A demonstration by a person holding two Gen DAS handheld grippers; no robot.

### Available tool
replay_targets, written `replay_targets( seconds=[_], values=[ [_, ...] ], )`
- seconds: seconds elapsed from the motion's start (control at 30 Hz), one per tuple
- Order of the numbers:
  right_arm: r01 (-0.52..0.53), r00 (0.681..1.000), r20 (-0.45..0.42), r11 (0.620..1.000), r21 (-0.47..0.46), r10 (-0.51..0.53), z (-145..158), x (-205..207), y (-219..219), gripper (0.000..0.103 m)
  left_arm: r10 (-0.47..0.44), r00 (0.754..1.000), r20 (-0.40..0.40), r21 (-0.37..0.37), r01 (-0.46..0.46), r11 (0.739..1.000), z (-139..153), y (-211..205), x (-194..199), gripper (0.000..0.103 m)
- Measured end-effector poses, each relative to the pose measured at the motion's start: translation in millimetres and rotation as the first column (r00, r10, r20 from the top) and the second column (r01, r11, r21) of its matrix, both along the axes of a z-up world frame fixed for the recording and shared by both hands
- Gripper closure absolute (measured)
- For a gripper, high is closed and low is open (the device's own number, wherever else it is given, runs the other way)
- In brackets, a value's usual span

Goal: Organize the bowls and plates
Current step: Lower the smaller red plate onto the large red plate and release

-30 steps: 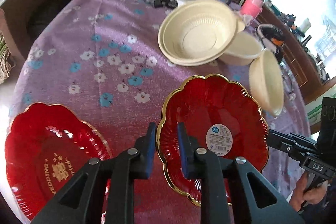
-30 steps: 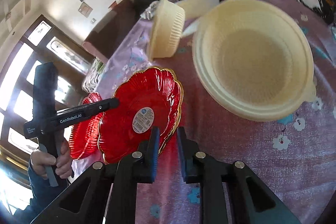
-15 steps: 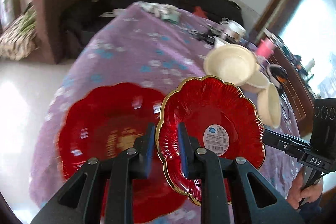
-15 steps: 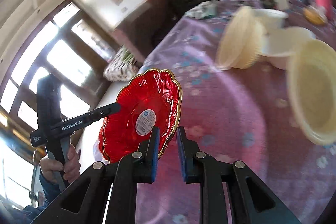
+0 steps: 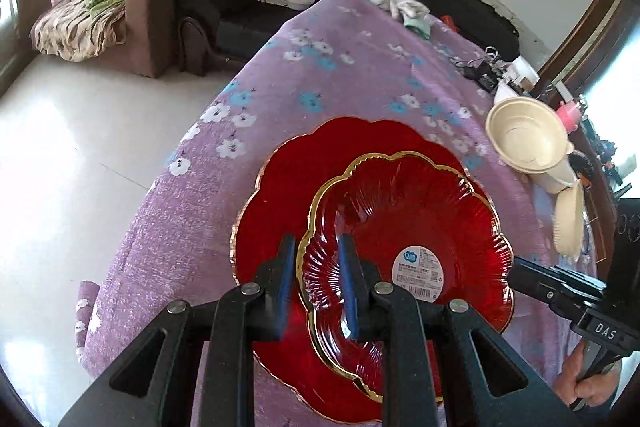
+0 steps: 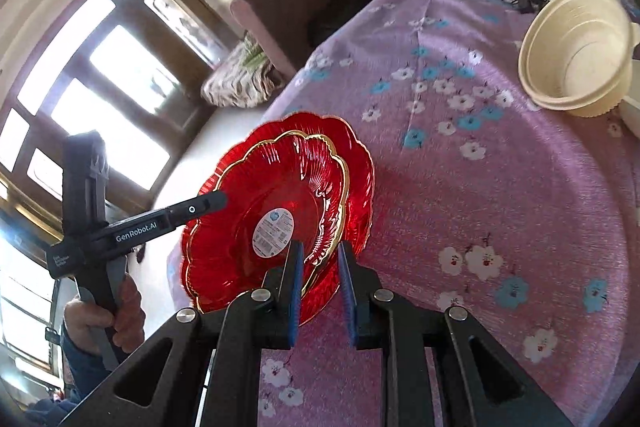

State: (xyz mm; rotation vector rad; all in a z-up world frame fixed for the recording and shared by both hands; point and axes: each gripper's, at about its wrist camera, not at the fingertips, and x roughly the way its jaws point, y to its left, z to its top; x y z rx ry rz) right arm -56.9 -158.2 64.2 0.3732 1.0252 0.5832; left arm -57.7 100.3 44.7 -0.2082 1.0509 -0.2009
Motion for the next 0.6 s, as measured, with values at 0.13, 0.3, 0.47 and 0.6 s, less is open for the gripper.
replay_targets(
  seconds=[0.13,0.3,0.47,0.6],
  values=[
    [-0.006,1.000,0.002,0.999,-0.035,0.006,-2,2,9,0.082,-0.004,1.000,0.003,0.026,0.004,1.000,-3,0,0,0.083],
    [-0.028,1.000,0.008,0.996,-0.091,0.028,0,0,21,0.072,-0.003,1.000,0.002,0.034,0.003,0.999,-3,2,0,0.080],
    [-0.043,0.999,0.010,0.993,-0.111,0.044,2,0,29,0.061,-0.006,1.000,-0.007,0.040,0.007,0.999,-2,0,0,0.078],
    [-0.044,0.999,0.002,0.993,-0.108,0.045,3,1,30,0.055,-0.021,1.000,-0.011,0.053,0.021,0.998,-1,-5,0,0.070]
  ],
)
